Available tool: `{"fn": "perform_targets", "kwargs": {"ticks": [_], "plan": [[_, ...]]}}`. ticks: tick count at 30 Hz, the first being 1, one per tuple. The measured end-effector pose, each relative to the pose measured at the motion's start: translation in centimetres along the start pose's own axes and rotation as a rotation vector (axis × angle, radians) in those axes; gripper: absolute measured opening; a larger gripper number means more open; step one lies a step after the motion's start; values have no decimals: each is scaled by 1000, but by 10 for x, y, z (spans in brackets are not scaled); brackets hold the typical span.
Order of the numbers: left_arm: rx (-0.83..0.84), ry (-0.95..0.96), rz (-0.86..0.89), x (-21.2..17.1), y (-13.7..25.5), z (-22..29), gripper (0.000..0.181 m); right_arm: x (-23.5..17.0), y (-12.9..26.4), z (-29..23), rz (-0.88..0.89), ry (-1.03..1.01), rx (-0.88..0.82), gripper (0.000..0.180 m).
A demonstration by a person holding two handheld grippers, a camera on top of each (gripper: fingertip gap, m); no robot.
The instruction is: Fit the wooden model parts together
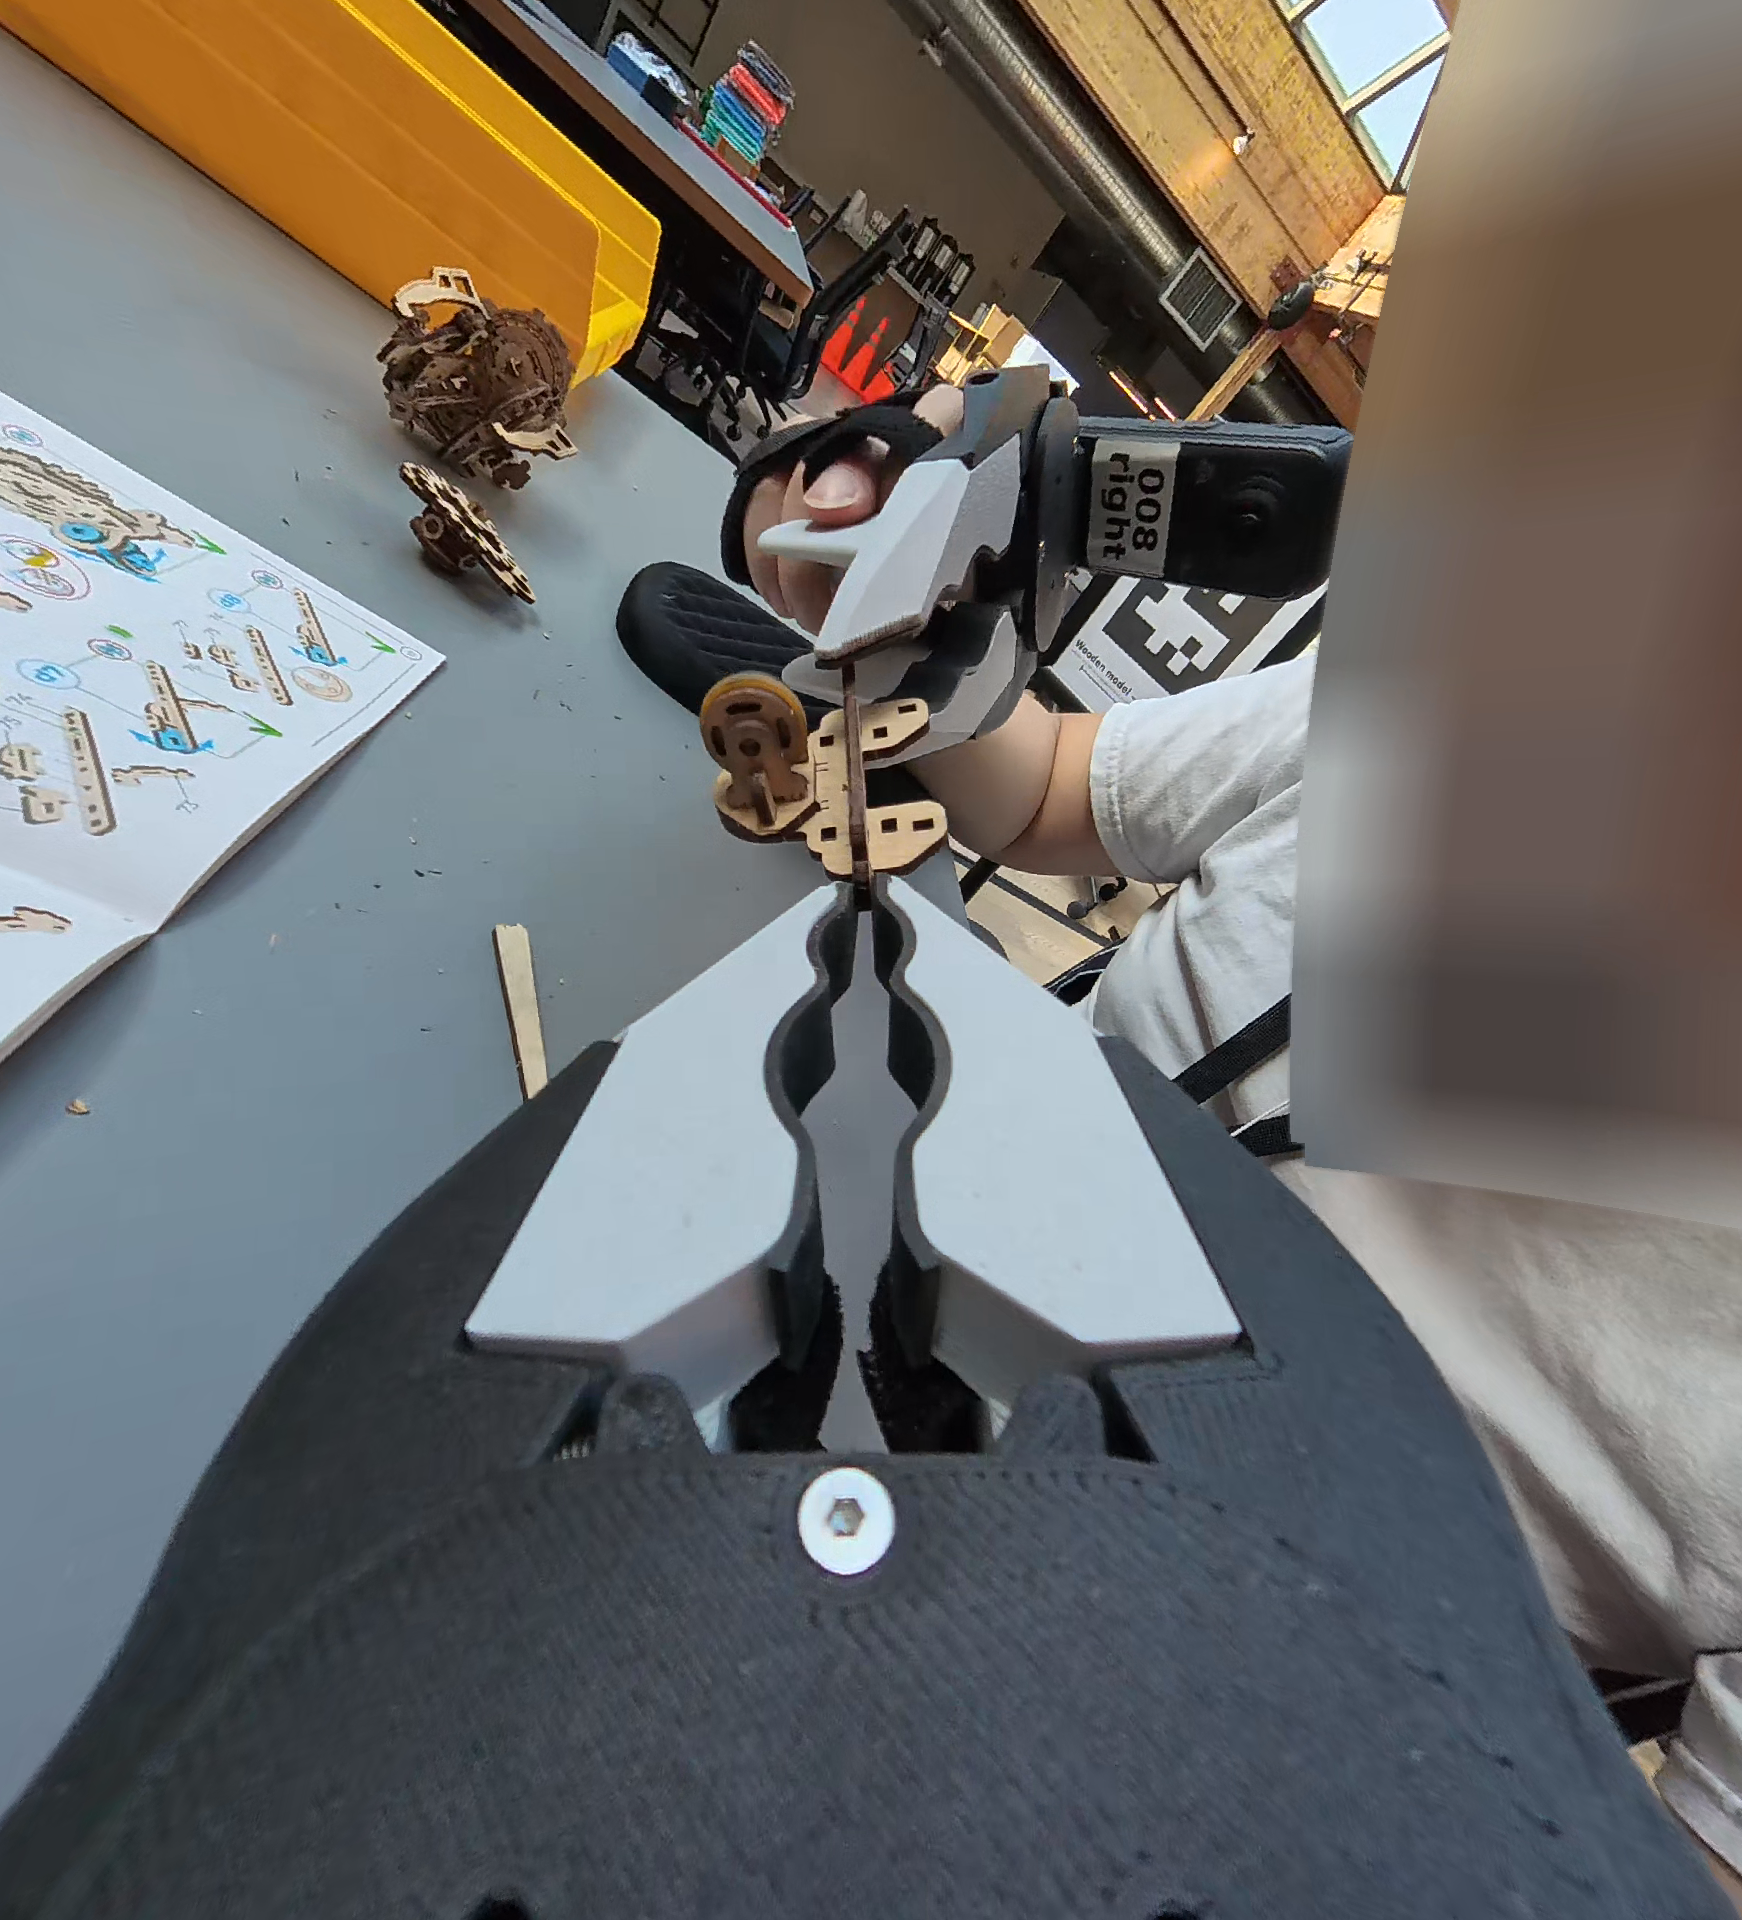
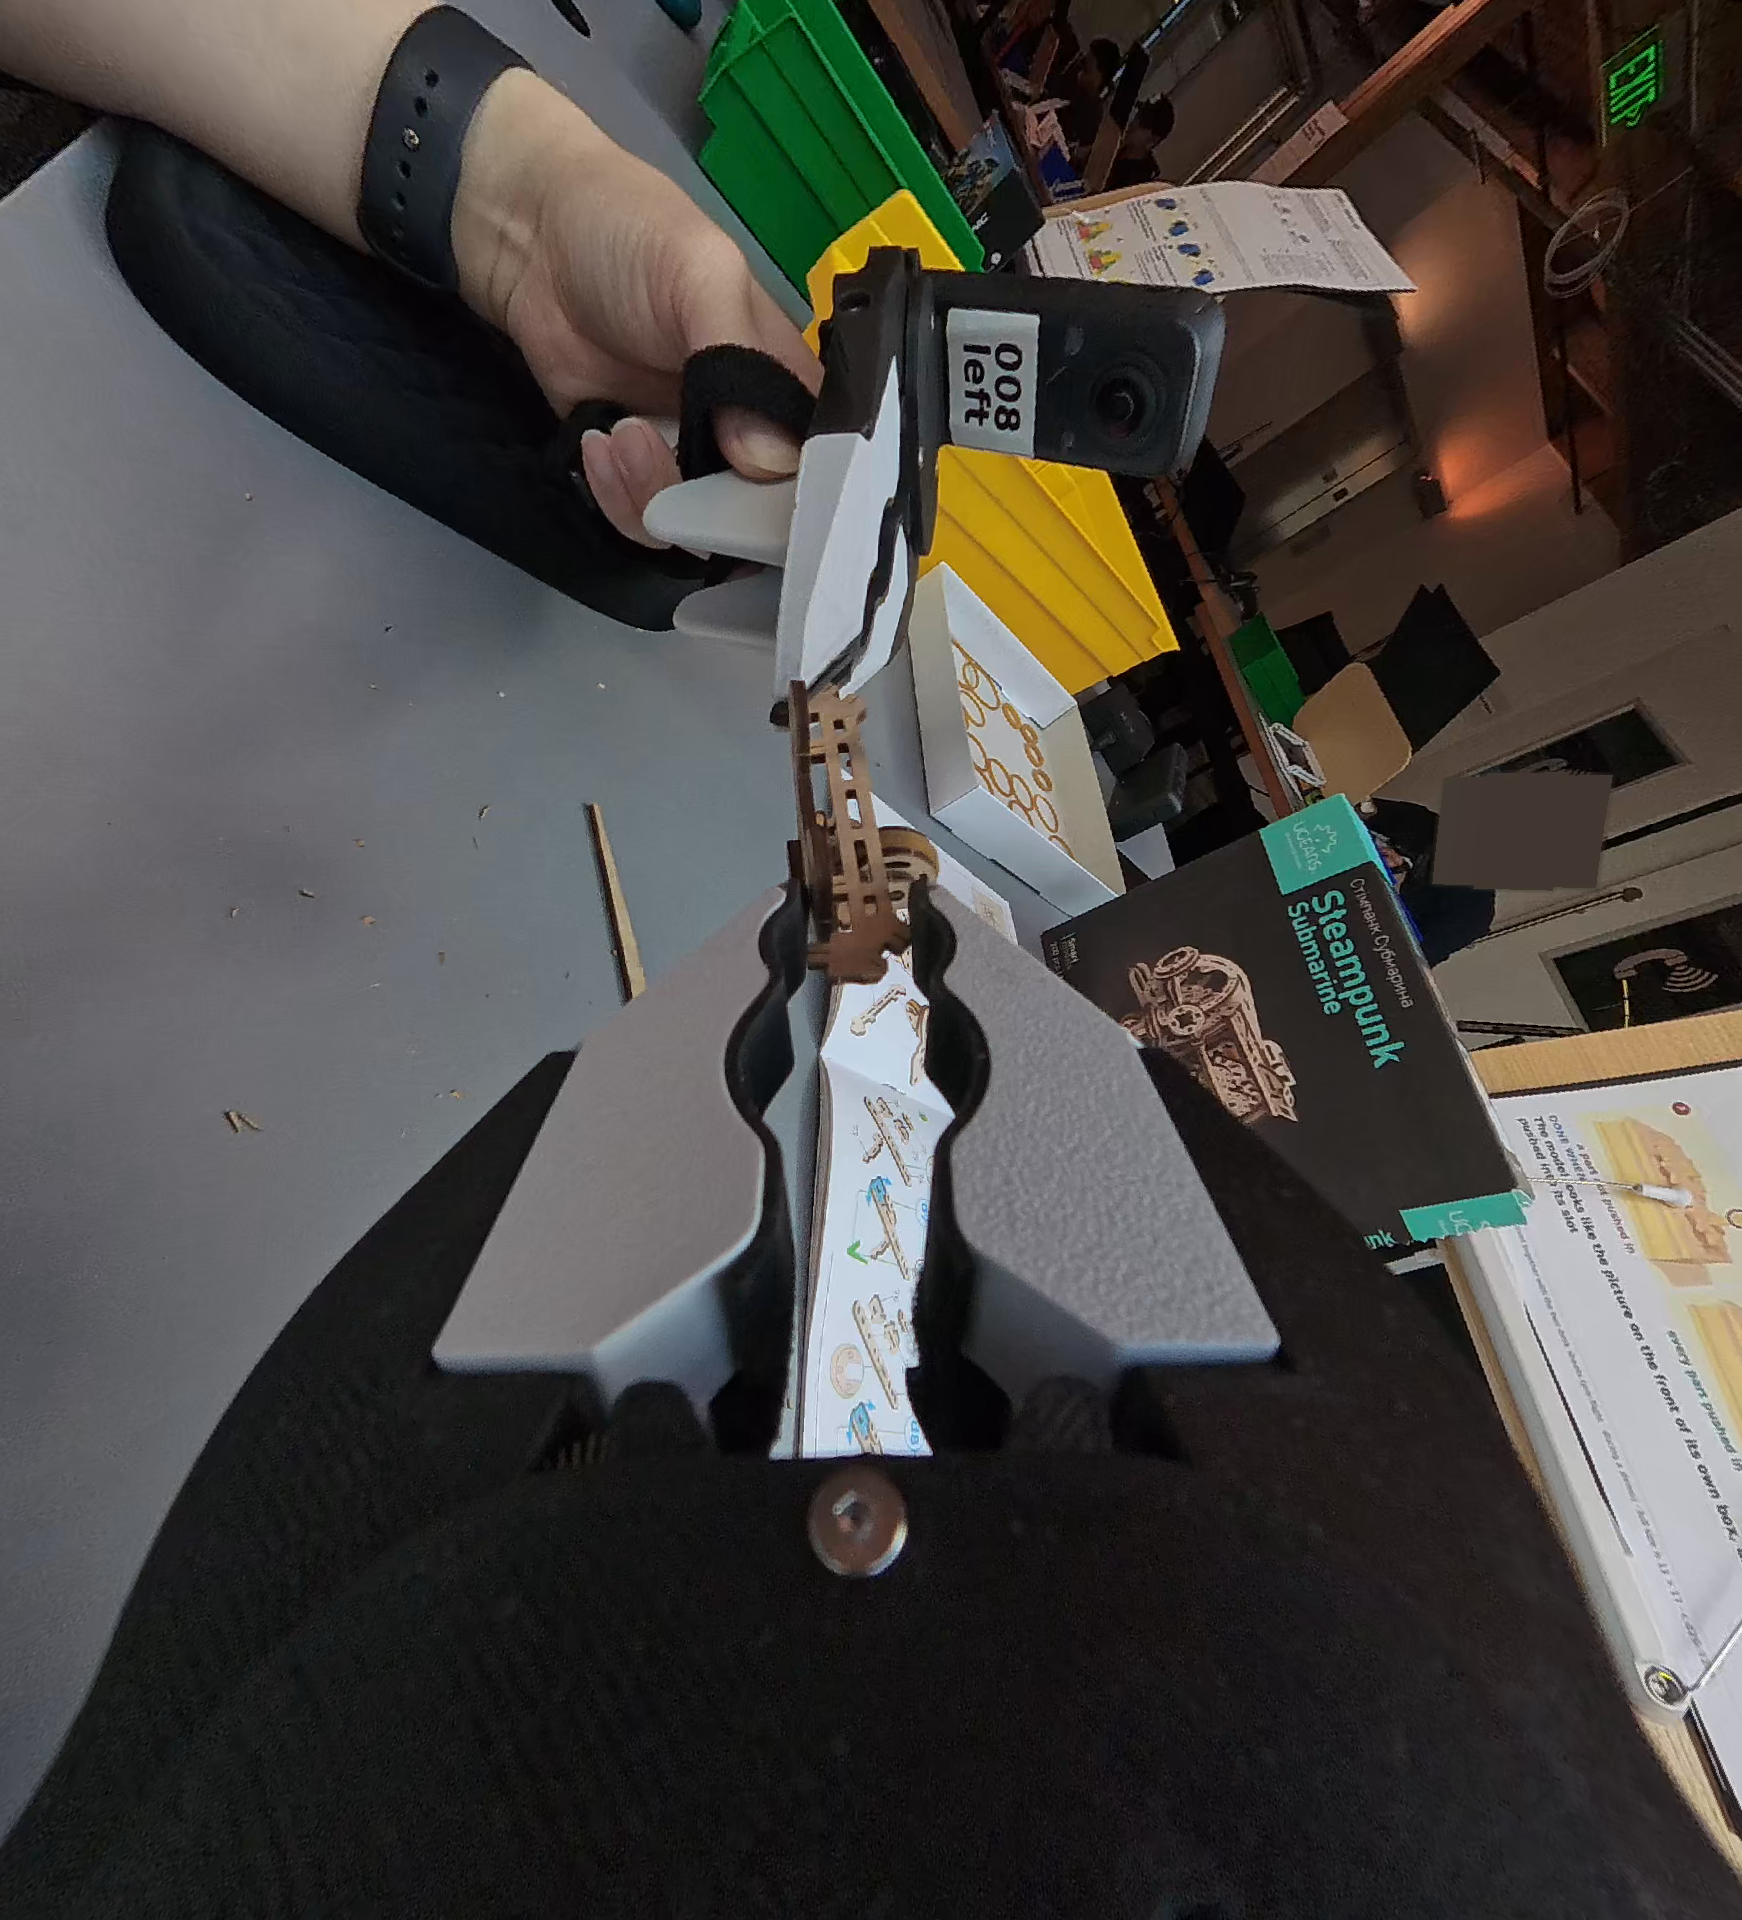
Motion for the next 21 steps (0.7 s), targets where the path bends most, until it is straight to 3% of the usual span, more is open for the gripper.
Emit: {"fn": "perform_targets", "kwargs": {"ticks": [21], "plan": [[34, 13, -32, -4, 1, -4, 1, -5, -5, -2, -57, -56, 43, 18]]}}
Point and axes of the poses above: each gripper's, where its closed fingertips meet, y back along the fingers, x out of its top, z = x × y across the jaws, the point moved 6 cm from there along y, back along the fingers, and after that the axes turned 1 degree about -y, right-handed, at the moved point
